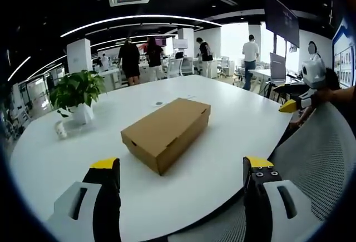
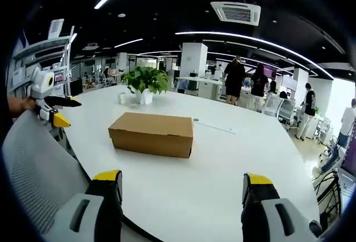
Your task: Operate the shoe box by opening the lid, removing the specified soft item, and placing it in the target area until the item is outside and the box remains undamaged.
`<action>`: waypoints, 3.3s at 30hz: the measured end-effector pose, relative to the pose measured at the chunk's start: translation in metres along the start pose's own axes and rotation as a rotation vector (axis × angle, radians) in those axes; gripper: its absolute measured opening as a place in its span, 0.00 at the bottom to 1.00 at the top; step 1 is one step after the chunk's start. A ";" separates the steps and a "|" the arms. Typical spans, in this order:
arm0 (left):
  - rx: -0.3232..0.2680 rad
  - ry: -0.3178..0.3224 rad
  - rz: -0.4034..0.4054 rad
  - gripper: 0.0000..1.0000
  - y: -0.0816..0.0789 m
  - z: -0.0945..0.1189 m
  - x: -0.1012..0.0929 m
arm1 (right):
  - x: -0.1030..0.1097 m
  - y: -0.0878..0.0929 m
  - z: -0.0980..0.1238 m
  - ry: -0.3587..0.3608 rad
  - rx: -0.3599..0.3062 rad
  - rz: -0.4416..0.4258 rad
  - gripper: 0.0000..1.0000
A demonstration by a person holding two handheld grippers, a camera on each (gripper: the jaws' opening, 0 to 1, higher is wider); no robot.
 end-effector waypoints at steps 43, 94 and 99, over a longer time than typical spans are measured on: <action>-0.018 0.005 0.024 1.00 -0.002 -0.001 0.000 | 0.000 -0.001 -0.001 -0.011 -0.009 -0.041 0.91; -0.009 -0.001 0.150 0.99 -0.019 -0.015 0.021 | -0.012 -0.023 -0.028 -0.099 -0.043 -0.145 0.90; 0.000 0.010 0.149 0.99 -0.020 -0.024 0.023 | -0.009 -0.023 -0.033 -0.110 -0.040 -0.135 0.90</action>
Point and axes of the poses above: the point that each gripper's makers call its tool centre point, and the gripper's own axes: z roughly backward along the fingers, x roughly to its left, y roughly out of its underside, the point moved 4 cm from there along z, roughly backward along the fingers, and after that the axes turned 5 degrees about y, right-handed, at the moved point
